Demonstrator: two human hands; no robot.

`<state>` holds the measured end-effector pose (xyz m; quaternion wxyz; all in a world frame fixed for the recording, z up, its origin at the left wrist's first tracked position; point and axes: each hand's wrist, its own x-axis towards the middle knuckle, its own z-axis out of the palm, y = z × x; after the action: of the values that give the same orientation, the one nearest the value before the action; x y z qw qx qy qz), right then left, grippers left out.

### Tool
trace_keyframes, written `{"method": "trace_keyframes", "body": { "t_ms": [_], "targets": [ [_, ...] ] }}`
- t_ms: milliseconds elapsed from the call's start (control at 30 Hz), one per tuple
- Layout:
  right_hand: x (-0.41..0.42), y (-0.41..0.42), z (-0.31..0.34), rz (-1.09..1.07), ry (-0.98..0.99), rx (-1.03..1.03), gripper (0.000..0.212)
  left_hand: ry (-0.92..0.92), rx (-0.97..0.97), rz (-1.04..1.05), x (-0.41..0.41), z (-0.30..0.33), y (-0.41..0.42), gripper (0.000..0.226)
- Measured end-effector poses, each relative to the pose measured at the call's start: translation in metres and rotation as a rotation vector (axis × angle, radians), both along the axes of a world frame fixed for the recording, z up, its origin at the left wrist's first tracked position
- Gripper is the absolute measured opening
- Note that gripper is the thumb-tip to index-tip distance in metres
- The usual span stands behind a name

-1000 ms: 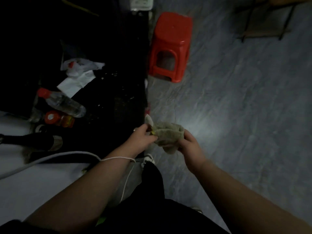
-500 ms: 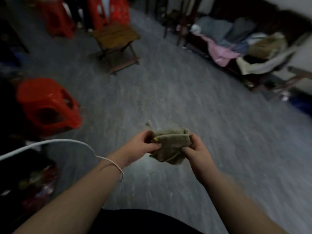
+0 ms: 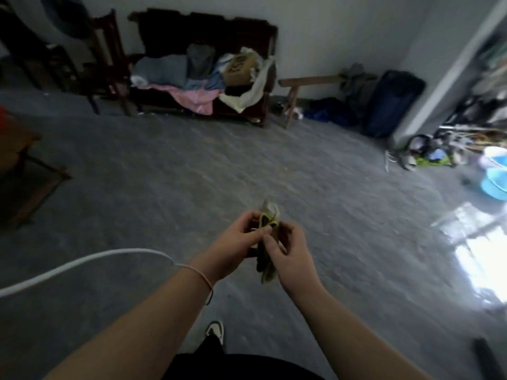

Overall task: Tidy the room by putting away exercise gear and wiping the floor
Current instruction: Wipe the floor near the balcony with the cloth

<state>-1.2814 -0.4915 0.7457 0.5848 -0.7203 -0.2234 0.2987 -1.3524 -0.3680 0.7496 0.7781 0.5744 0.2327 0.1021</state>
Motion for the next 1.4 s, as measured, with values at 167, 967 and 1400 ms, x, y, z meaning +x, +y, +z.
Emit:
{"method": "trace_keyframes", "body": {
  "t_ms": [167,967,1400],
  "targets": [
    [0.052,0.002,0.006,-0.161,-0.123,-0.135,0.03,-0.03,-0.053,-0.177,0.066,0.002,0.015,0.007],
    [0.244,-0.079,-0.002,-1.127,0.096,-0.01,0.025,0.302,-0.283,-0.496,0.344,-0.024,0.039,0.047],
    [0.355,-0.249,-0.01,-1.02,0.016,-0.157,0.04,0.22,-0.292,-0.685,0.486,0.007,-0.172,0.037]
  ]
}}
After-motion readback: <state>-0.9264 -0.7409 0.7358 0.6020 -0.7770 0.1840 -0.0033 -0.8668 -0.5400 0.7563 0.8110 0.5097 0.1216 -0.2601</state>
